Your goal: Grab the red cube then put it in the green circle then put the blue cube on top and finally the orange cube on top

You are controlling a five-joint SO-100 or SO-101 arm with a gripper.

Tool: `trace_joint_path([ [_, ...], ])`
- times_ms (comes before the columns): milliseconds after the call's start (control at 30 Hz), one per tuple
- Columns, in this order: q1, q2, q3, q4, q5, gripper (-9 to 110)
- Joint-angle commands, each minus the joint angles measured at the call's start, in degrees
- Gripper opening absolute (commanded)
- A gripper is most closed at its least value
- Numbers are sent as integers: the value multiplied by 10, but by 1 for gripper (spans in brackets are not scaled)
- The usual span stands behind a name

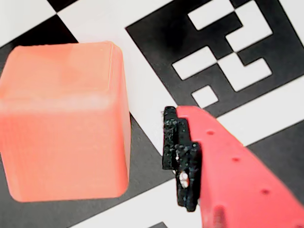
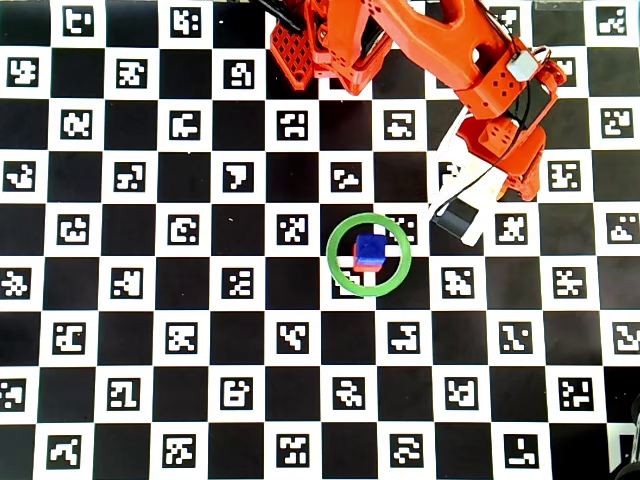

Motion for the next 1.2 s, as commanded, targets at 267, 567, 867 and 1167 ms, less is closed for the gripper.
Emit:
trace_joint_path([
  [267,-9,1,-4,-17,8,38],
  [567,-12,1,-4,-19,9,25],
  [867,-12,5,-4,-19,15,8],
  [1167,-4,21,-16,-3,26,5],
])
